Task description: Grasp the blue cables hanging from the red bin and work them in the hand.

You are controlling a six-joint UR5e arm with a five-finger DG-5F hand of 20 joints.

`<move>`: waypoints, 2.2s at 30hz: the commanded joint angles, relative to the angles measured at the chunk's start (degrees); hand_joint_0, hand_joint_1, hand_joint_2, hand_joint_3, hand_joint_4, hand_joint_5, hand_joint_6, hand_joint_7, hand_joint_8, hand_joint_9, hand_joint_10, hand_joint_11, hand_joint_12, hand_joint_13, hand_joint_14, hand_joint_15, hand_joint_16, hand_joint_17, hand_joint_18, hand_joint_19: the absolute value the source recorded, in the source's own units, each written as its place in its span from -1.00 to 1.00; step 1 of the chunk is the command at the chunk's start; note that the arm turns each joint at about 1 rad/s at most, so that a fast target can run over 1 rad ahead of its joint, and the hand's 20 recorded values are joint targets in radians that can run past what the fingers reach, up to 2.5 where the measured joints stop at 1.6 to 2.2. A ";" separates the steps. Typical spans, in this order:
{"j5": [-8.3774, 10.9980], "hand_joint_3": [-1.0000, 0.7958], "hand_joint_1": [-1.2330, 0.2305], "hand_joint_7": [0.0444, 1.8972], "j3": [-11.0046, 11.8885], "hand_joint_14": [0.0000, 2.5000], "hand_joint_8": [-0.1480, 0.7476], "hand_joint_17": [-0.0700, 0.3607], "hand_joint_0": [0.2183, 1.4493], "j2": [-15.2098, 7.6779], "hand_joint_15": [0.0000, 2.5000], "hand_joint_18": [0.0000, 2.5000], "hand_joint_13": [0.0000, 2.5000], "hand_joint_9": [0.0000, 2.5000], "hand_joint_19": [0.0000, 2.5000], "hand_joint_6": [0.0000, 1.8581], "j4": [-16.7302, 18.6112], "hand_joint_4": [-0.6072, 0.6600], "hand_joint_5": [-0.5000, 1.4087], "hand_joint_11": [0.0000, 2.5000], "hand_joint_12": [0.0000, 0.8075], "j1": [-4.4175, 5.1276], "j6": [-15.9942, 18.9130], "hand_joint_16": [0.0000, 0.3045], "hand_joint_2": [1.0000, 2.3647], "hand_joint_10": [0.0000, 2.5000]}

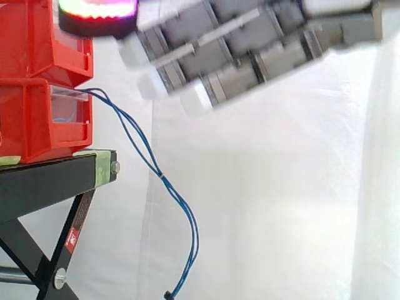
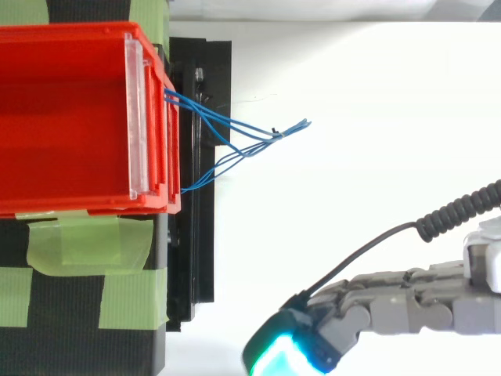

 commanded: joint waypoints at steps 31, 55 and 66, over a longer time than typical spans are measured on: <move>20.33 -0.93 0.01 -0.28 -20.87 -0.99 0.03 -0.04 -0.01 -8.15 -0.80 -0.86 -0.90 -0.84 -0.73 -0.99 26.26 0.32 -0.71 -0.89 -0.06 2.12 -3.24 -0.60 -1.00 -1.00; 14.71 -0.92 0.02 -0.27 -23.77 -0.99 0.04 -0.04 -0.01 0.03 -0.79 -0.83 -0.89 -0.82 -0.71 -0.99 28.54 0.33 -0.69 -0.88 -0.05 -5.00 -6.58 -0.60 -1.00 -1.00; 14.27 -0.92 0.02 -0.27 -23.94 -0.99 0.04 -0.05 -0.01 -1.55 -0.78 -0.82 -0.87 -0.81 -0.71 -0.99 41.20 0.33 -0.68 -0.88 -0.04 -10.10 -8.78 -0.60 -1.00 -1.00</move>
